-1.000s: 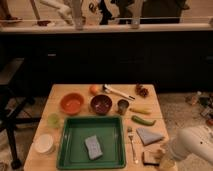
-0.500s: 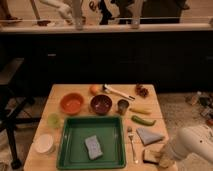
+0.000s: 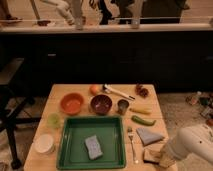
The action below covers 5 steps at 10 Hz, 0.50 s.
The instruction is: Place eraser in plastic cup
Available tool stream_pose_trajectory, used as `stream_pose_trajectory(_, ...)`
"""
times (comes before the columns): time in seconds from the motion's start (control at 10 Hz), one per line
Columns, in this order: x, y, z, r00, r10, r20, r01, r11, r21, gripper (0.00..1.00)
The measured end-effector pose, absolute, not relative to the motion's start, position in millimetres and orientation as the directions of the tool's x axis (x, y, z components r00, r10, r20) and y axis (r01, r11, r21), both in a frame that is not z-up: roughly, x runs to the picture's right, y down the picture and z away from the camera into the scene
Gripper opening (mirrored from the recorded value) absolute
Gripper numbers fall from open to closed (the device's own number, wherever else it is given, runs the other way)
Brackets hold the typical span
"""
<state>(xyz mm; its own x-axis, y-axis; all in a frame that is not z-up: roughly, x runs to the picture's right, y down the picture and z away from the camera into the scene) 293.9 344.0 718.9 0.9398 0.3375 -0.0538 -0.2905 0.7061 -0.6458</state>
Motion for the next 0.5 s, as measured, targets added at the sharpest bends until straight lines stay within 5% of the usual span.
stream_pose_trajectory(0.5, 300, 307, 687, 0.938, 0.346, -0.019, -0.29, 0.753, -0.59, 0.0)
